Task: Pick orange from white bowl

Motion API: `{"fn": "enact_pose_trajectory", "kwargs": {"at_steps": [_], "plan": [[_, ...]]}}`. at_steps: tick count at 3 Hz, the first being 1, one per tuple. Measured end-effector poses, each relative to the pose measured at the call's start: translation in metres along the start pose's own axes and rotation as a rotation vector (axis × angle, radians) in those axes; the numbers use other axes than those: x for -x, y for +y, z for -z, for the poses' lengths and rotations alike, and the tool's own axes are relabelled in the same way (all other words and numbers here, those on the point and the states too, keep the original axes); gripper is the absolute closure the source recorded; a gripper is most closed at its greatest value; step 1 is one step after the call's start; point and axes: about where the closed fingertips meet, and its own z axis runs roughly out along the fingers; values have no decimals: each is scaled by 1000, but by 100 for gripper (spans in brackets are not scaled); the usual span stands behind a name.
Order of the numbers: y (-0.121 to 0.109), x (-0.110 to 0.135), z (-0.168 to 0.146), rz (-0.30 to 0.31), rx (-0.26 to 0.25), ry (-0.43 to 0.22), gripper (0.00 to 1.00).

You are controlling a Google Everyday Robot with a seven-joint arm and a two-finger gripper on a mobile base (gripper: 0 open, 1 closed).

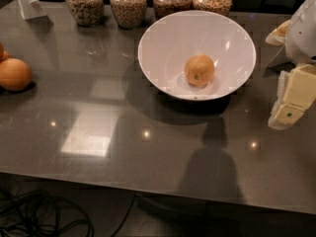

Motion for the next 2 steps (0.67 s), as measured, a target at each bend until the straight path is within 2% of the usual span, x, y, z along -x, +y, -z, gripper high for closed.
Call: {"fn": "enact_pose_trajectory", "kwargs": {"at_steps": [1, 2], "plan": [[-2, 2, 1, 0, -8, -11, 0], [-20, 16, -8, -7, -29, -94, 0]]}}
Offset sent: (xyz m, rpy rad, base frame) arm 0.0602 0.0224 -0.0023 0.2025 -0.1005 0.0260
